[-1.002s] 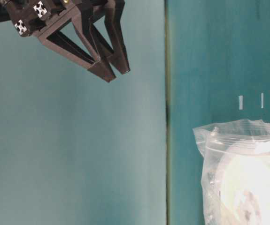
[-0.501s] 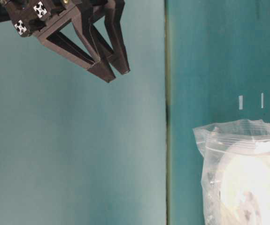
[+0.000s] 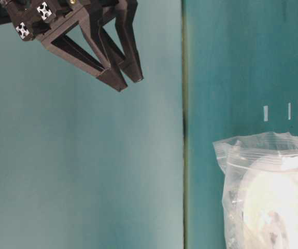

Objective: Take out the reel from the clear zip bag.
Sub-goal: 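Grasp the left edge of the clear bag with the left gripper, then reach the right gripper into the bag opening and grip the reel rim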

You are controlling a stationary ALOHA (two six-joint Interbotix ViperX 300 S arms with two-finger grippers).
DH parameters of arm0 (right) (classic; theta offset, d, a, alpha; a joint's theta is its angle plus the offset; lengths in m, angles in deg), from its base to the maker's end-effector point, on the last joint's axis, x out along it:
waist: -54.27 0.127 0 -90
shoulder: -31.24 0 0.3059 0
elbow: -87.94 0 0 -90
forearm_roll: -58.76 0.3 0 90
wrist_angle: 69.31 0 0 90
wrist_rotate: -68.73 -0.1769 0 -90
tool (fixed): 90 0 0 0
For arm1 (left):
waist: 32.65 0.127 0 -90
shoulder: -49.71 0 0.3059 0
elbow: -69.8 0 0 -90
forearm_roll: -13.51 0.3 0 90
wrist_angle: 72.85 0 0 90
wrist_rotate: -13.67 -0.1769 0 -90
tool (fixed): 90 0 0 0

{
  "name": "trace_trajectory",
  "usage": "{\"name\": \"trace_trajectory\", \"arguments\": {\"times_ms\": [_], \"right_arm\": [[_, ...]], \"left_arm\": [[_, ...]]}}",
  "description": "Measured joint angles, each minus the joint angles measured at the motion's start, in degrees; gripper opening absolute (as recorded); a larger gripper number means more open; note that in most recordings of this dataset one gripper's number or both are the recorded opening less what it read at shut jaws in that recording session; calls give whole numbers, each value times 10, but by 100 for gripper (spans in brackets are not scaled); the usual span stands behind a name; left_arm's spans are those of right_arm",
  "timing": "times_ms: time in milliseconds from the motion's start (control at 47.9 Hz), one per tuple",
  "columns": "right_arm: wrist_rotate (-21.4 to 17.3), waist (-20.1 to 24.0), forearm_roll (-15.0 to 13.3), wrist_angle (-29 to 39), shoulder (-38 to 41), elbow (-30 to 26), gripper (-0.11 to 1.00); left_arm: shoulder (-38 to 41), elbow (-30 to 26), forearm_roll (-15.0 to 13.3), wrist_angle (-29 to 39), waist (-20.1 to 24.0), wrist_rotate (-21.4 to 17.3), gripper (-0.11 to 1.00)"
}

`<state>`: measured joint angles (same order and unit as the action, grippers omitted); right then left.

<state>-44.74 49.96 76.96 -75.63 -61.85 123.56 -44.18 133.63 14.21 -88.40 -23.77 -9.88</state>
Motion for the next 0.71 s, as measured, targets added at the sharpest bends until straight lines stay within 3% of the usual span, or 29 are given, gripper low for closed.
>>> {"name": "trace_trajectory", "arguments": {"times_ms": [271, 397, 480, 710], "right_arm": [[0, 0, 0, 1, 0, 1, 67], [1, 0, 0, 0, 1, 0, 67], [0, 1, -1, 4, 4, 1, 67], [-25, 6, 4, 29, 33, 4, 67]], "left_arm": [[18, -13, 0, -2, 0, 0, 89], [21, -14, 0, -2, -1, -3, 81], [26, -16, 0, -3, 0, -9, 70], [27, -23, 0, -3, -1, -25, 17]]}}
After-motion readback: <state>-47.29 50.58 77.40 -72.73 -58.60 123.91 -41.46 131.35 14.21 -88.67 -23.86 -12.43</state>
